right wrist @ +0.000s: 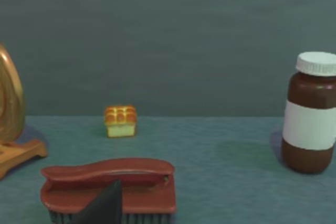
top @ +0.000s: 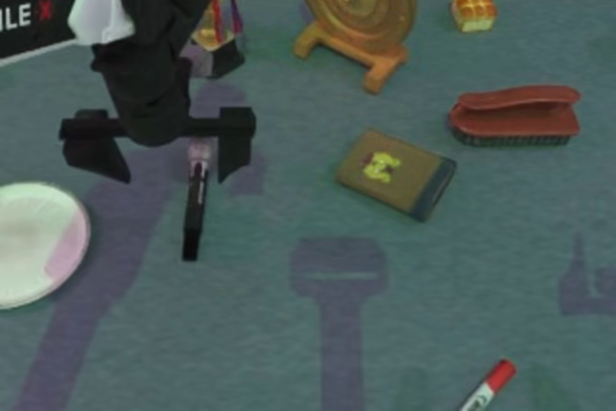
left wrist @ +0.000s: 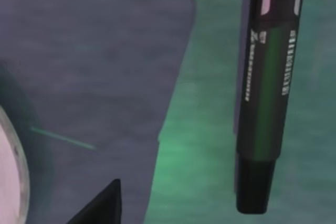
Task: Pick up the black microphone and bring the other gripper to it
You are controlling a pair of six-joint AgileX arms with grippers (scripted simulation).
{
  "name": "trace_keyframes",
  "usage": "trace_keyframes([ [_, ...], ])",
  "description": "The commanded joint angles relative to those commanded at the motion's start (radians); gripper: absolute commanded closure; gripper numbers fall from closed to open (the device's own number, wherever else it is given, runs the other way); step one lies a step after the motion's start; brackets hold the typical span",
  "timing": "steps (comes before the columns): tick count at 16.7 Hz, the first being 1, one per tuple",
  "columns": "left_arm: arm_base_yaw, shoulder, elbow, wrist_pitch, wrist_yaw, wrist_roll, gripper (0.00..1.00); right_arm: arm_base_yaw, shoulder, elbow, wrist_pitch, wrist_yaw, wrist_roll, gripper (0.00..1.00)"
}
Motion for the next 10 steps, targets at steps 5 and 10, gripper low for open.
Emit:
trace_keyframes([
  [5, -0.002, 0.012, 0.008, -0.008, -0.001, -0.002, 0.00, 0.000, 0.000, 0.000, 0.000, 0.000, 0.000, 0.00],
  [10, 0.002, 0.054, -0.028, 0.066, 0.000, 0.003, 0.00, 0.000, 0.000, 0.000, 0.000, 0.000, 0.000, 0.00],
])
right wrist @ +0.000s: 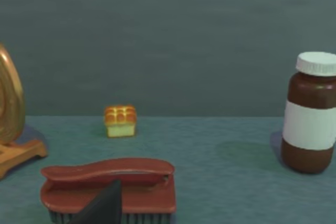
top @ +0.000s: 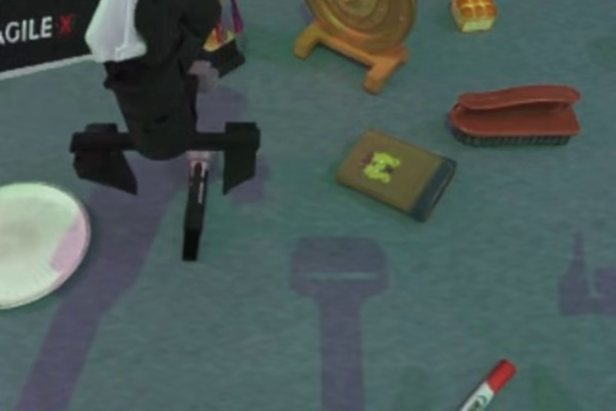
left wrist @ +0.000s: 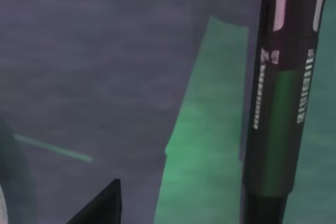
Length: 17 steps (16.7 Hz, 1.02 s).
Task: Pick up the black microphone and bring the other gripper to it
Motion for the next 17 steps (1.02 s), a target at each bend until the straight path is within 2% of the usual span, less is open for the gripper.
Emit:
trace_keyframes([
  [6, 0.003, 0.133, -0.093, 0.234, 0.002, 0.004, 0.00, 0.000, 0.000, 0.000, 0.000, 0.000, 0.000, 0.00],
  [11, 0.003, 0.145, -0.100, 0.248, 0.002, 0.005, 0.00, 0.000, 0.000, 0.000, 0.000, 0.000, 0.000, 0.00],
  [17, 0.003, 0.145, -0.100, 0.248, 0.002, 0.005, 0.45, 0.000, 0.000, 0.000, 0.000, 0.000, 0.000, 0.00],
])
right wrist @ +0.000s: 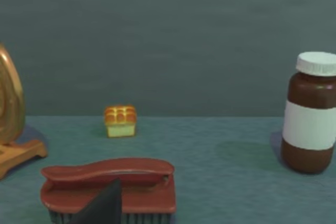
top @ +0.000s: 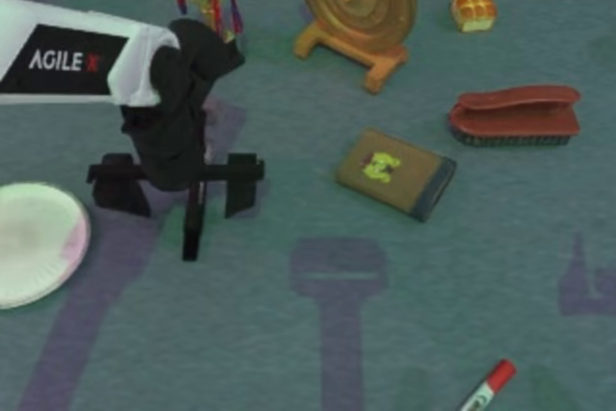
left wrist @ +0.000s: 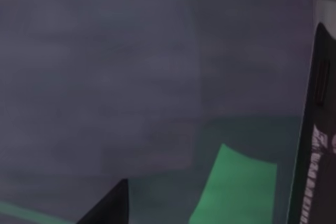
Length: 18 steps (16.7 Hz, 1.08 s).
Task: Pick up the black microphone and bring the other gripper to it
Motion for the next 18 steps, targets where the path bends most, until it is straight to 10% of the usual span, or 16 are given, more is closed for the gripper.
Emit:
trace_keyframes([
  [7, 0.000, 0.000, 0.000, 0.000, 0.000, 0.000, 0.98, 0.000, 0.000, 0.000, 0.000, 0.000, 0.000, 0.00],
  [18, -0.001, -0.057, 0.016, -0.011, -0.013, 0.018, 1.00, 0.000, 0.000, 0.000, 0.000, 0.000, 0.000, 0.00],
])
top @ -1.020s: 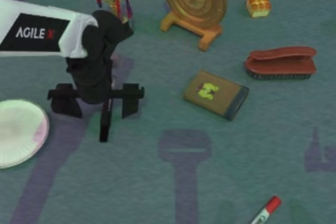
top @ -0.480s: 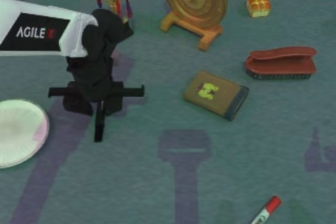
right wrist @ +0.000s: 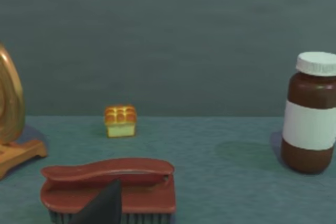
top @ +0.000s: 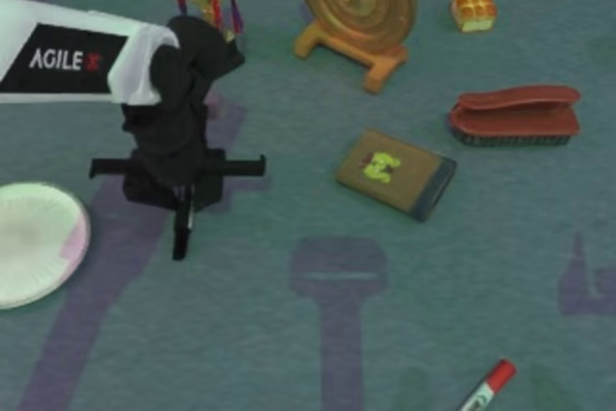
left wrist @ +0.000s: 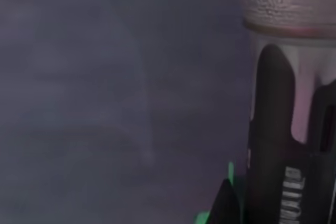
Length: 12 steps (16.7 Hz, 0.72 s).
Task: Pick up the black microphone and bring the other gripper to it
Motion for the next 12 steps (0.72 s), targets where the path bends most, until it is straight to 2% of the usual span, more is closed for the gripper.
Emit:
trace_keyframes([
  [5, 0.003, -0.040, -0.047, 0.200, 0.075, 0.049, 1.00, 0.000, 0.000, 0.000, 0.000, 0.000, 0.000, 0.00],
  [8, 0.009, -0.078, -0.109, 0.425, 0.152, 0.096, 1.00, 0.000, 0.000, 0.000, 0.000, 0.000, 0.000, 0.00],
  [12, 0.019, -0.142, -0.223, 0.802, 0.272, 0.170, 1.00, 0.000, 0.000, 0.000, 0.000, 0.000, 0.000, 0.00],
])
